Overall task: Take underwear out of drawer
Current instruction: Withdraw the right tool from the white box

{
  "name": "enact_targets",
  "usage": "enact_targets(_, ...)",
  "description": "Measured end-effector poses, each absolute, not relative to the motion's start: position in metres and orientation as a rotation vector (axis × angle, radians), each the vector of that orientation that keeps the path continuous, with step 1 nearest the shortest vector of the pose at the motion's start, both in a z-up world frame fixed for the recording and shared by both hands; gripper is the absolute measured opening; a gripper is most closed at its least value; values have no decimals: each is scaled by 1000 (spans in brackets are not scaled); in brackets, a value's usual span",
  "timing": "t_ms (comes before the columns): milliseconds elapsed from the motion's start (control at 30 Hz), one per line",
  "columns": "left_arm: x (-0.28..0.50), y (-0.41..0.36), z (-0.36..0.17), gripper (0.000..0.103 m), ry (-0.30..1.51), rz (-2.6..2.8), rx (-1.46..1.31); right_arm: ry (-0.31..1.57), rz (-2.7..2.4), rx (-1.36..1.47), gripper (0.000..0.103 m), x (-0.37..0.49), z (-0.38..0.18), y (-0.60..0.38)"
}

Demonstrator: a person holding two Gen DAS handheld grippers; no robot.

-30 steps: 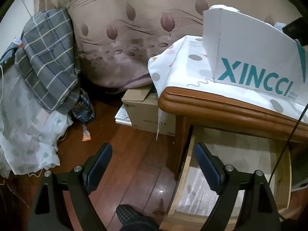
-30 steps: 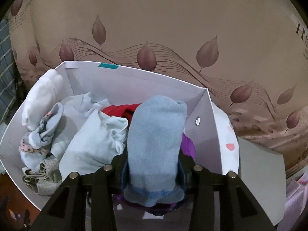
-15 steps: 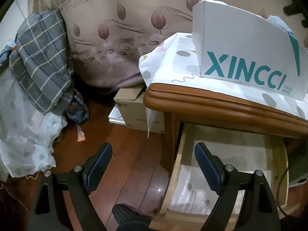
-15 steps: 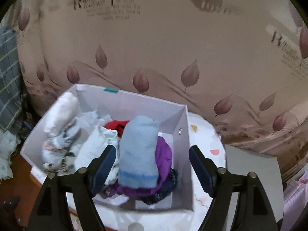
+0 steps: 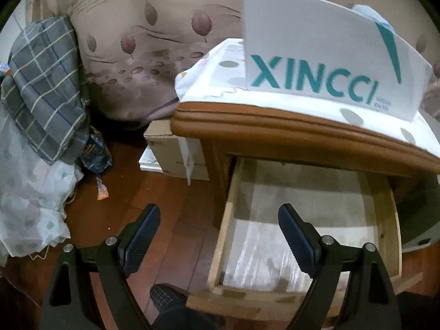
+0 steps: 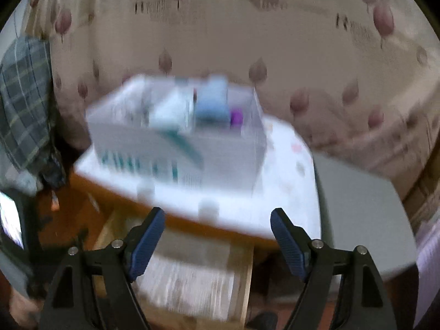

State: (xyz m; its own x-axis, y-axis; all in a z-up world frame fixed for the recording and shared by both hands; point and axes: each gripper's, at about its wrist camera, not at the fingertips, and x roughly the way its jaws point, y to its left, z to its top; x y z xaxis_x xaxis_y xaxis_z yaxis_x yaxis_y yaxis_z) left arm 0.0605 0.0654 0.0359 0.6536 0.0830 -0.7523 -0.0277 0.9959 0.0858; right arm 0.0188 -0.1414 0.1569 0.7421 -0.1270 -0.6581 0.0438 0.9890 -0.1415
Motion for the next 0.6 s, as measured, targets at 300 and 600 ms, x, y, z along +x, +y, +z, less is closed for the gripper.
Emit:
enact_targets(300,46,44,24,86,892,17,106,902,-86,-55,81,-16,59,-136)
enact_targets(600,33,34,21,86,888,7,142,951,-98,-44,81,-14,32,-133)
